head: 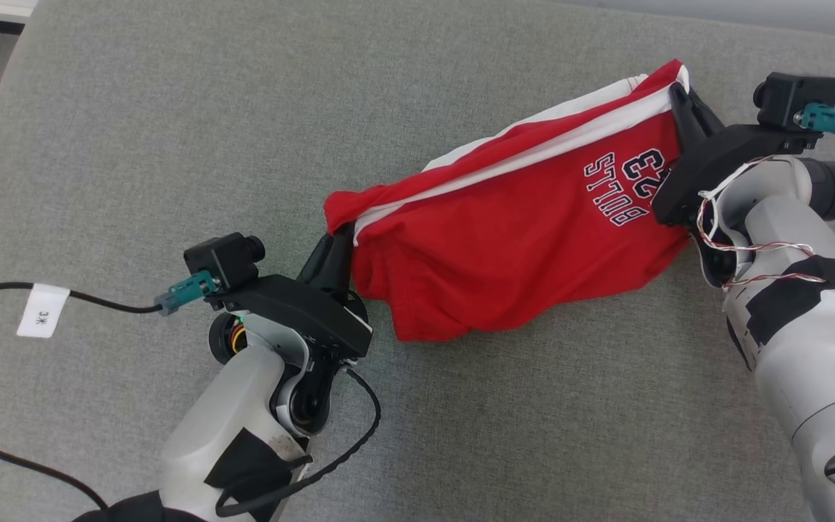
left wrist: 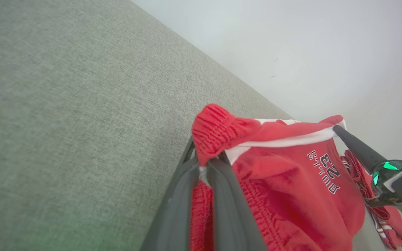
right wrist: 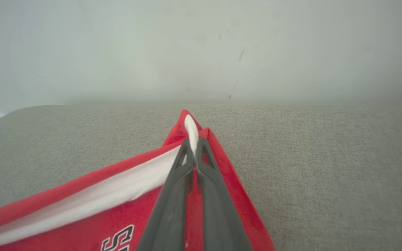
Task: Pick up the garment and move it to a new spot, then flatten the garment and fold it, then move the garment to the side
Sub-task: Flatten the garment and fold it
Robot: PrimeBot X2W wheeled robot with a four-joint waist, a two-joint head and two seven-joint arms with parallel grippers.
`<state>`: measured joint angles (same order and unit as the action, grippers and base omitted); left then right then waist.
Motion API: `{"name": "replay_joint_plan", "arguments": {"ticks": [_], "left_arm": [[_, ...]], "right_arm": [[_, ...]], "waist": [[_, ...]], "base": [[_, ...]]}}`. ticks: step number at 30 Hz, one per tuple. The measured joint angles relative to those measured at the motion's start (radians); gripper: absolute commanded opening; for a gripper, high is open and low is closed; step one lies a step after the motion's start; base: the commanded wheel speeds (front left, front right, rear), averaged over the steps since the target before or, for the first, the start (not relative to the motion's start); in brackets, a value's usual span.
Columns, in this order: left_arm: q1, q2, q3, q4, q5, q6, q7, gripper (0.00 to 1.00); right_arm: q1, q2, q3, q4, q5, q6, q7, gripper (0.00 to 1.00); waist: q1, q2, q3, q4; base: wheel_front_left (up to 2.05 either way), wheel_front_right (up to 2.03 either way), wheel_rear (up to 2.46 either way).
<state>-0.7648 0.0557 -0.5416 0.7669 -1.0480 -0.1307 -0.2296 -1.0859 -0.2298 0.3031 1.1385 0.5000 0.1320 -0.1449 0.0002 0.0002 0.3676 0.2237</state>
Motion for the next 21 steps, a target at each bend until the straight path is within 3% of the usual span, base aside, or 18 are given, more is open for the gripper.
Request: {"name": "replay_joint_plan", "arguments": {"ticks": [1,2,3,11,21], "left_arm": [[0.001,-0.001,-0.004,0.004,0.001,0.0,-0.008,0.46],[0.001,-0.001,-0.006,0.007,0.001,0.0,-0.012,0.83],[0.003,-0.001,-0.007,0.012,0.001,0.0,-0.017,1.0],[0.076,0.021,0.009,-0.009,0.057,0.0,-0.03,1.0],[0.3,0.028,0.22,-0.236,0.31,0.006,-0.033,1.0]], "right_arm": [[-0.001,0.003,0.005,0.01,0.0,0.0,-0.012,1.0],[0.0,0.006,0.009,0.018,0.002,0.0,-0.025,1.0],[0.002,0.007,0.014,0.022,0.007,0.0,-0.04,1.0],[0.079,-0.001,0.06,0.018,0.058,0.0,-0.094,1.0],[0.228,-0.035,0.125,-0.038,0.132,0.0,-0.114,1.0]], "waist": [[0.0,0.0,-0.003,-0.001],[0.0,0.0,-0.007,-0.002],[0.0,0.0,-0.013,-0.003],[-0.0002,-0.0001,-0.079,-0.015],[-0.0004,-0.0003,-0.187,-0.034]], "base": [[0.0,0.0,0.0],[0.0,0.0,0.0],[0.0,0.0,0.0],[0.0,0.0,0.0],[0.0,0.0,0.0]]}}
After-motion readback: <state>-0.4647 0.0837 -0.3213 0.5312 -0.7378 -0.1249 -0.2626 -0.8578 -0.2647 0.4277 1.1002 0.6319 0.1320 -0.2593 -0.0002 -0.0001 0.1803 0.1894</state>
